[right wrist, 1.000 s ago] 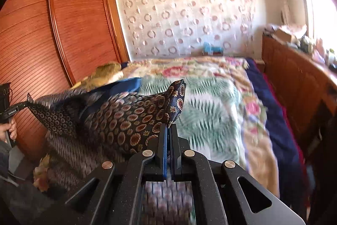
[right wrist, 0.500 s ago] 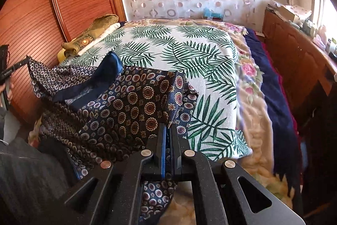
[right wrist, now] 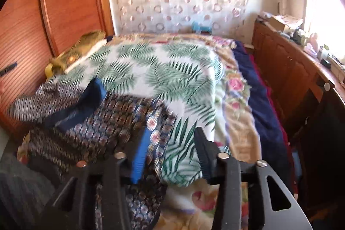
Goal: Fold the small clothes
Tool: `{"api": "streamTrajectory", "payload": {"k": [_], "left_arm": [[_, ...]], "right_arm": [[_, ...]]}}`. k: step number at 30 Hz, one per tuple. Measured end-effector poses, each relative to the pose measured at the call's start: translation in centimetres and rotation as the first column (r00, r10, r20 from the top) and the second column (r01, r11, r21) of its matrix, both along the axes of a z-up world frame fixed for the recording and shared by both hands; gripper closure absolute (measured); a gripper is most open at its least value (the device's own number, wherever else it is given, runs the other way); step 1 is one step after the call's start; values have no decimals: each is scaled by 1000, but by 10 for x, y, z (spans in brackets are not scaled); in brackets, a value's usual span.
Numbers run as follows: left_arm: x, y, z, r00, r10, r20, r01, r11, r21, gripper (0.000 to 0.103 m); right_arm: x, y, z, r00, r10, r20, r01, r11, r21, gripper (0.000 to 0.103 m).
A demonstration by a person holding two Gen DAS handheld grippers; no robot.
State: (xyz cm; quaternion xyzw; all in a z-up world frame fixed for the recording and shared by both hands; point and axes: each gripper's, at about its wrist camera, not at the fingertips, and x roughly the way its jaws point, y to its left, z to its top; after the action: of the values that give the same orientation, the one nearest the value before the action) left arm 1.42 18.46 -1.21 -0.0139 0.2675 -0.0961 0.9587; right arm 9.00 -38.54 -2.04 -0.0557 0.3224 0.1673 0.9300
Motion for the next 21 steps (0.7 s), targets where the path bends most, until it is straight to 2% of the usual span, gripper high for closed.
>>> {"api": "streamTrajectory", "payload": {"k": [3, 6, 11, 13, 15, 18, 21], "left_arm": [[30, 3, -20, 997, -2, -74, 1, 1000, -24, 26], [52, 4, -38, 993, 8, -117, -9, 1000, -2, 26], [70, 1, -68, 981, 14, -192, -13, 1000, 9, 26], [73, -2, -79, 975, 12, -220, -9, 1000, 19, 26], [74, -5, -89, 970, 11, -244, -6, 1000, 20, 26], [77, -6, -101, 963, 14, -270, -9, 1000, 20, 26], [79, -7, -108, 958, 18, -287, -13, 1000, 18, 26]], "right_arm": [[21, 6, -4, 1000, -4, 5, 4, 1000, 17, 56], [53, 13, -15, 1000, 1, -29, 1, 999, 47, 56], [99, 28, -43, 996, 16, -92, -17, 1000, -9, 56], [108, 31, -52, 990, 36, -139, -34, 999, 13, 56], [110, 37, -51, 987, 56, -151, -52, 998, 27, 56], [107, 46, -49, 986, 90, -140, -84, 995, 51, 56], [98, 51, -43, 991, 79, -109, -74, 996, 50, 56]]}}
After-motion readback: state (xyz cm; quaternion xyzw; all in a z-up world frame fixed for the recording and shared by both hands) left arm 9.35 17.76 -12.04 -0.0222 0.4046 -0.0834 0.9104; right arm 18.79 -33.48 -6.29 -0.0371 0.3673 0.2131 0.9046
